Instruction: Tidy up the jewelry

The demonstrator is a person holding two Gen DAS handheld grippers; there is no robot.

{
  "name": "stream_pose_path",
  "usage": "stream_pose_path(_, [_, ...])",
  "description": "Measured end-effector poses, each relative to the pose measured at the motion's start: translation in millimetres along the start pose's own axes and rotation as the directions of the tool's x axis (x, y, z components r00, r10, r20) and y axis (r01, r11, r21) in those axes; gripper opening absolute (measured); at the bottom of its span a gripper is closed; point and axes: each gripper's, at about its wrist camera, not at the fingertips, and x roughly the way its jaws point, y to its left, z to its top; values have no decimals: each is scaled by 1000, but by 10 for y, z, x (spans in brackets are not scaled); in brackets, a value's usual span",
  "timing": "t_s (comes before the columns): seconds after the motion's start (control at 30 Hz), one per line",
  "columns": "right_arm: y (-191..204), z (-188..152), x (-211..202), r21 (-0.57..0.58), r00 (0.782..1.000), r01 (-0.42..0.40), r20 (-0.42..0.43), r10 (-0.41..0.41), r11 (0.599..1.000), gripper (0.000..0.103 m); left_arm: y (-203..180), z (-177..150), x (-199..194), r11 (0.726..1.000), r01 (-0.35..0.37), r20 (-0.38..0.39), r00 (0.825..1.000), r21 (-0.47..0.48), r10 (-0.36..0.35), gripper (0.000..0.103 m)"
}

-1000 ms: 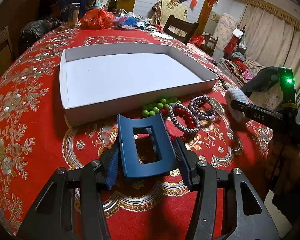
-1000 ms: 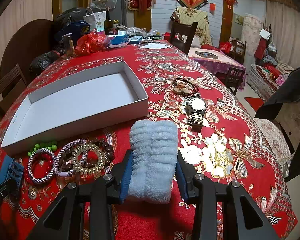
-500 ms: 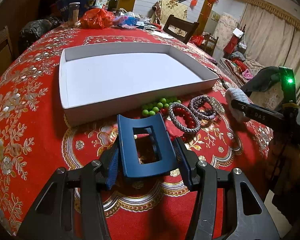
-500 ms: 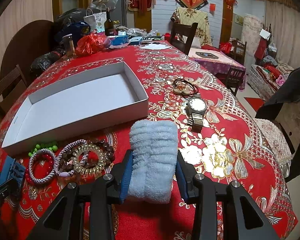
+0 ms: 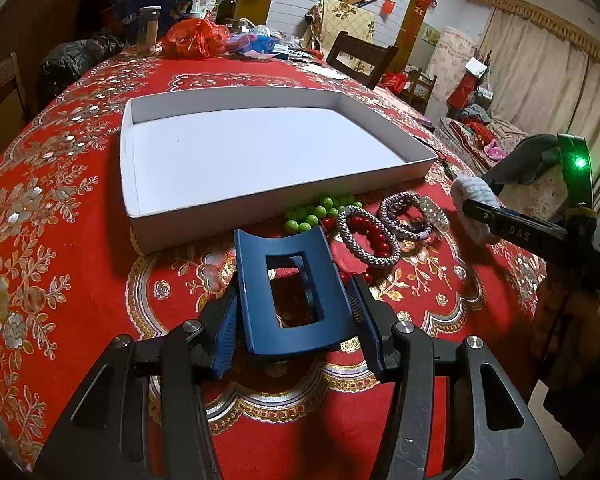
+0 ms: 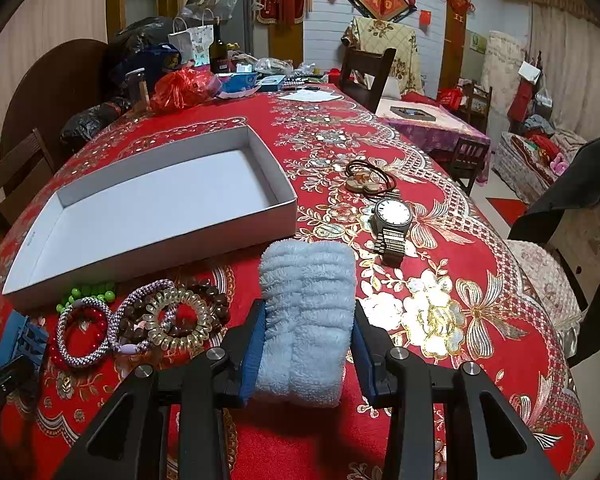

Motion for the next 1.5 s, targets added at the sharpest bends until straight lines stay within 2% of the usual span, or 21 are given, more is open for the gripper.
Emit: stream_pose_path(1.5, [34,-4,-26,-16,1000,7,9,-7,1000,38,10,10,4,1000,2,-4,1000,-2,-2,50])
